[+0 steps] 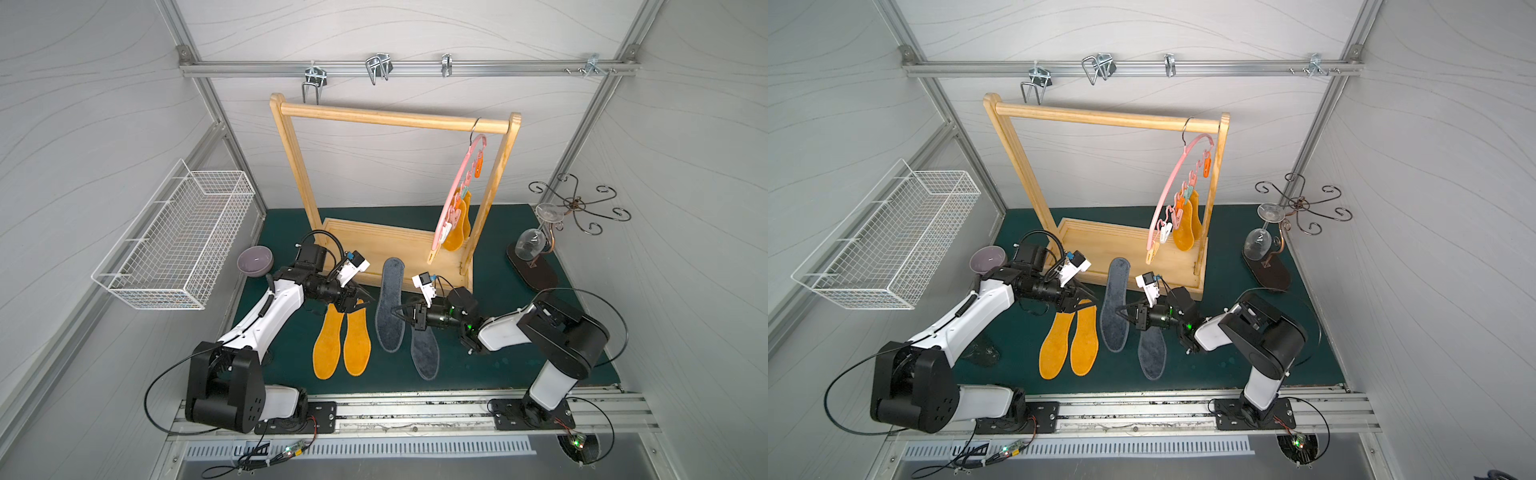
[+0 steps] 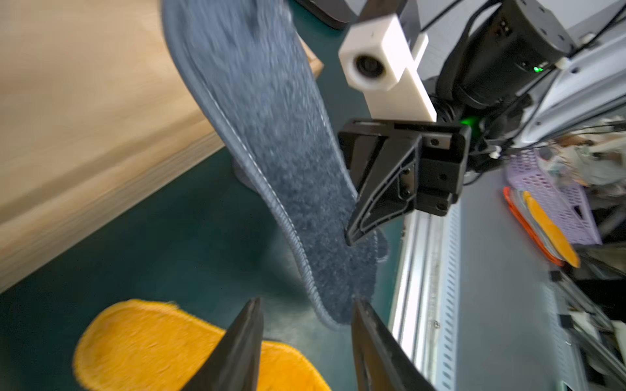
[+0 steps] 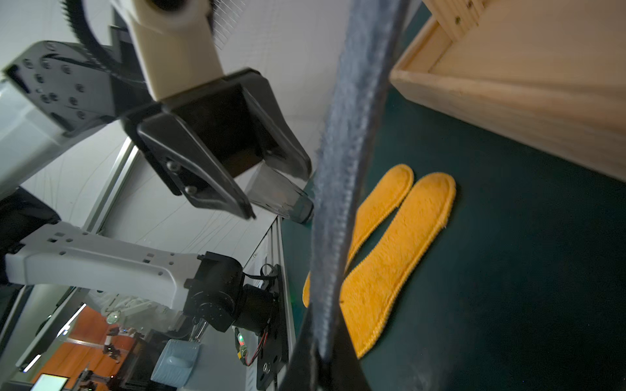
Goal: Take the shoe insoles off the hanger
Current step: Place the insole at the center of the board.
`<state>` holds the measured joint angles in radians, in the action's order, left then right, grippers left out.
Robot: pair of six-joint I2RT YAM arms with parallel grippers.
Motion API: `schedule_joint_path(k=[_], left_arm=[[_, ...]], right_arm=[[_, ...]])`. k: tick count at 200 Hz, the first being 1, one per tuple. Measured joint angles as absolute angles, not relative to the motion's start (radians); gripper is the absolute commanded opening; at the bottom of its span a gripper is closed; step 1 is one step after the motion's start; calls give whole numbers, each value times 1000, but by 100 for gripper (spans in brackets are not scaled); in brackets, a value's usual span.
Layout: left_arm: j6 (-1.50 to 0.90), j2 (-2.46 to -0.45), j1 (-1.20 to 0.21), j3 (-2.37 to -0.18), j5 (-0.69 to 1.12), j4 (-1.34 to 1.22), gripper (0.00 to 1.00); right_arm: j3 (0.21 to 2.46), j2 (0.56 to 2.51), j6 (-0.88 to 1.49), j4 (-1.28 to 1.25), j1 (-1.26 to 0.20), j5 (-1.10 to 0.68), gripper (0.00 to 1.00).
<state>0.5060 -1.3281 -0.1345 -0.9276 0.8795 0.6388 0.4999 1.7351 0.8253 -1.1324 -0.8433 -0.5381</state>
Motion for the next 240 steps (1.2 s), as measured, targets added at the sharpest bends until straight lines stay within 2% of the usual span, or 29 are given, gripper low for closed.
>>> schedule_joint_path(k=[76,118,170,240], left_arm=[[448,-1313,-43,-894,696,540,51],[449,-1313,-43,-885,667,521,51],[458,-1313,-43,-869,641,512,50],[511,-1300,-43,-758,543,426,50]], right_arm=[[616,1752,870,-661,-895,-561,0],[632,1786,891,-582,-910,-550,0],[630,1825,937,-575,-910,-550,23],[623,1785,950,-551,-910,-510,35]])
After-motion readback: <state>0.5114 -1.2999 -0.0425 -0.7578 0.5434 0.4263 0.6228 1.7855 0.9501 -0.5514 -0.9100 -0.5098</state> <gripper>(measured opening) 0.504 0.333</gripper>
